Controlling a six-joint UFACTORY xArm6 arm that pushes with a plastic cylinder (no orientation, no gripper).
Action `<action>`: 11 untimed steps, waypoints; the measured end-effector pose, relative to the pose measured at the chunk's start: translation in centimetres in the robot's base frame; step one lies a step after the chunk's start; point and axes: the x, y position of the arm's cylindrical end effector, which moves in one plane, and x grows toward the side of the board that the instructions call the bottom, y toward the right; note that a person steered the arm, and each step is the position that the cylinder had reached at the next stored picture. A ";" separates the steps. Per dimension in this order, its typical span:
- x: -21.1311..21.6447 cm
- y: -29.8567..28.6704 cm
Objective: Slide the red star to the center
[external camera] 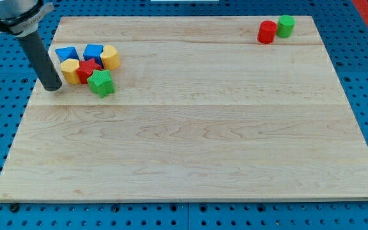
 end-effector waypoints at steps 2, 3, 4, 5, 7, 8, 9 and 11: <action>-4.3 -1.5; -5.6 -1.7; -5.6 -1.7; -5.5 0.2; -4.0 4.5; -3.5 6.9; -3.5 9.4; -3.5 11.6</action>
